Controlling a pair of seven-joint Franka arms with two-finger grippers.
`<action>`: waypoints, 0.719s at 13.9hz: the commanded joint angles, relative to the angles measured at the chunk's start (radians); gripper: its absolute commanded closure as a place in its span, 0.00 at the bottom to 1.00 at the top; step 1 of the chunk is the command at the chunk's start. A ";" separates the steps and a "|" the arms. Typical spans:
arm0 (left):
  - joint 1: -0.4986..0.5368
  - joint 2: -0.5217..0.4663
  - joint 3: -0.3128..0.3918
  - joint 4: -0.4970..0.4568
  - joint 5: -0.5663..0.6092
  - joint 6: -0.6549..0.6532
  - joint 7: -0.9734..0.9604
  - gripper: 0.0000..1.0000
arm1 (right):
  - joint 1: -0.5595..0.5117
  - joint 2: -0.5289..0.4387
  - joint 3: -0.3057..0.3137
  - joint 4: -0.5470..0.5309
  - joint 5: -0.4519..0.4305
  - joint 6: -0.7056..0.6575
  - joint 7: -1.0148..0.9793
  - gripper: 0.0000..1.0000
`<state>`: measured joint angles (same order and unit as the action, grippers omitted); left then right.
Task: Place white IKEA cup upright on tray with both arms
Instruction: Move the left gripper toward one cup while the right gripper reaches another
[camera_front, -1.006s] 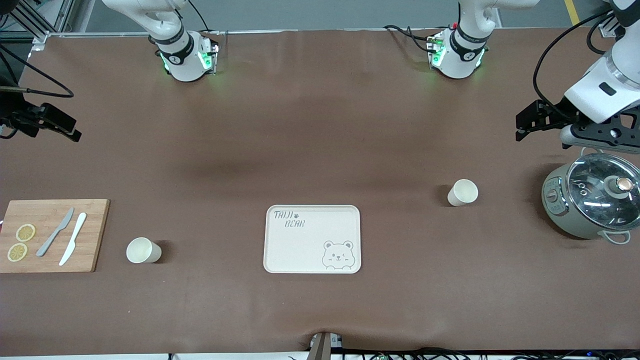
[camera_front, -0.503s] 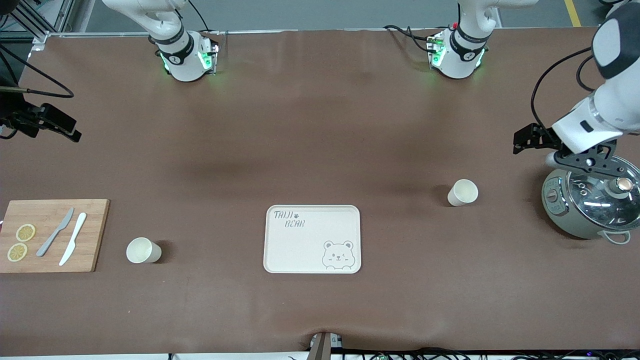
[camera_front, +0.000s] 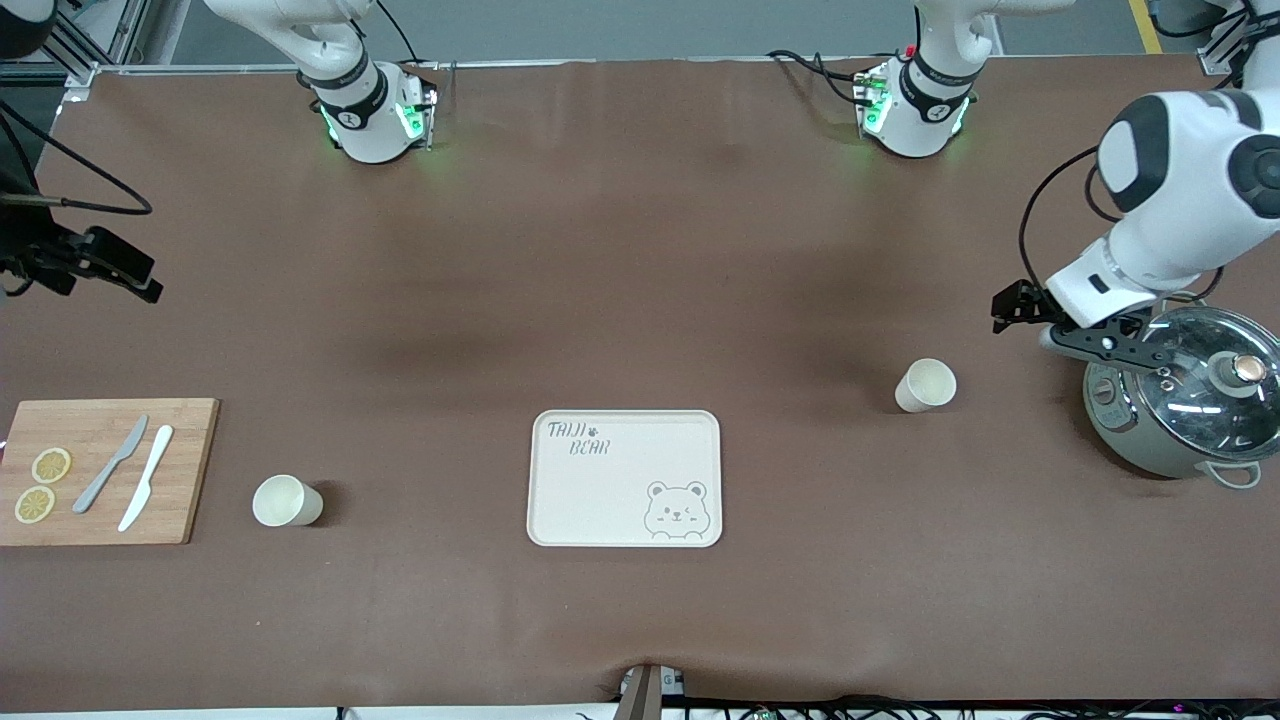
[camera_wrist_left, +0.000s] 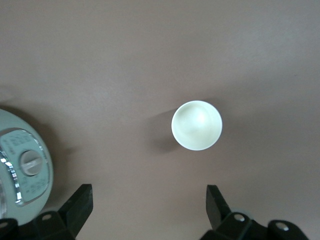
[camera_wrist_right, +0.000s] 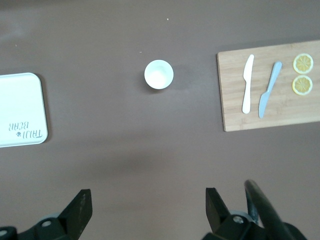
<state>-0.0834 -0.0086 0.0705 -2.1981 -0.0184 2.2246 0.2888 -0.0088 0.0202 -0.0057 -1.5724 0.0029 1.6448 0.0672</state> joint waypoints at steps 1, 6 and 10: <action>0.011 -0.018 -0.009 -0.089 0.000 0.095 0.015 0.00 | -0.004 0.044 0.004 0.006 -0.024 0.023 -0.033 0.00; 0.008 0.059 -0.014 -0.121 0.000 0.230 0.015 0.00 | -0.049 0.196 0.003 0.008 -0.021 0.125 -0.038 0.00; -0.001 0.159 -0.018 -0.072 -0.011 0.305 0.015 0.00 | -0.040 0.300 0.004 0.008 -0.015 0.231 -0.040 0.00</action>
<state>-0.0839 0.0948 0.0585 -2.3108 -0.0184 2.5002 0.2893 -0.0504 0.2807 -0.0131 -1.5822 -0.0047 1.8526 0.0320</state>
